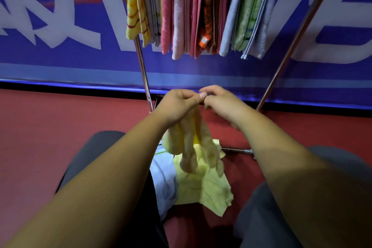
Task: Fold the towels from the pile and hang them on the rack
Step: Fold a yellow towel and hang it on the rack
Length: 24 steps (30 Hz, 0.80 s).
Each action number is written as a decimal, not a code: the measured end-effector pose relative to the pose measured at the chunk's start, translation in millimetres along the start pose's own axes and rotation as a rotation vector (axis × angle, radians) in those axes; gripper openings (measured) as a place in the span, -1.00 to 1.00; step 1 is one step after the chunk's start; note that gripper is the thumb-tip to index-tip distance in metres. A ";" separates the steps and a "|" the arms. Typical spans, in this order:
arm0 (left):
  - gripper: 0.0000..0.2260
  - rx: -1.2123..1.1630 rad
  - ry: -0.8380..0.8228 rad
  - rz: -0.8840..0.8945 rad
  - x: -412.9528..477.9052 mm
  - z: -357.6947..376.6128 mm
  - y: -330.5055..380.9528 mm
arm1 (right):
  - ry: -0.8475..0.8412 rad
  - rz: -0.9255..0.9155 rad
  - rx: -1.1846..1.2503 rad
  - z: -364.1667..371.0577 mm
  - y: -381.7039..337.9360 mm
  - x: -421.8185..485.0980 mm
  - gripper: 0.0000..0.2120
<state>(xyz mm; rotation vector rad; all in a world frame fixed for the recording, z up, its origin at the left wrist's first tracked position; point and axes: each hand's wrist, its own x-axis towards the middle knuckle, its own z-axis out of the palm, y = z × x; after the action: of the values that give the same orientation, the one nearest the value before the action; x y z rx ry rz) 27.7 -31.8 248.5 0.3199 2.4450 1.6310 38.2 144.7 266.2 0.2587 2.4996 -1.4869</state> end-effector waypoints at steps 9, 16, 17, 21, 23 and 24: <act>-0.66 -0.091 0.025 -0.096 7.7 -10.1 -3.2 | -0.229 0.019 0.168 6.9 5.6 1.2 -0.89; -0.67 0.169 0.140 -0.272 14.5 -34.8 -18.9 | 0.224 0.072 0.449 -4.3 1.5 20.4 -0.87; -0.66 0.114 0.166 -0.309 15.3 -36.5 -21.0 | 0.247 0.087 0.474 -5.6 1.9 22.0 -0.88; -0.68 -0.402 0.156 -0.339 13.1 -34.8 -14.3 | 0.293 0.159 0.361 -14.4 2.2 24.2 -0.88; -0.72 -0.548 0.135 -0.268 13.2 -32.5 -10.2 | 0.210 0.155 0.173 -12.4 5.5 23.0 -0.82; -0.75 -0.565 0.122 -0.225 13.4 -31.1 -9.2 | 0.140 0.155 0.081 -8.8 10.2 23.7 -0.75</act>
<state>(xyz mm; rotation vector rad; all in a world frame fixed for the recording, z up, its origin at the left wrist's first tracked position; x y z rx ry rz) 5.7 -59.0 251.4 -0.1370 1.8860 2.1748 17.2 158.1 255.1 0.5752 2.4614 -1.5582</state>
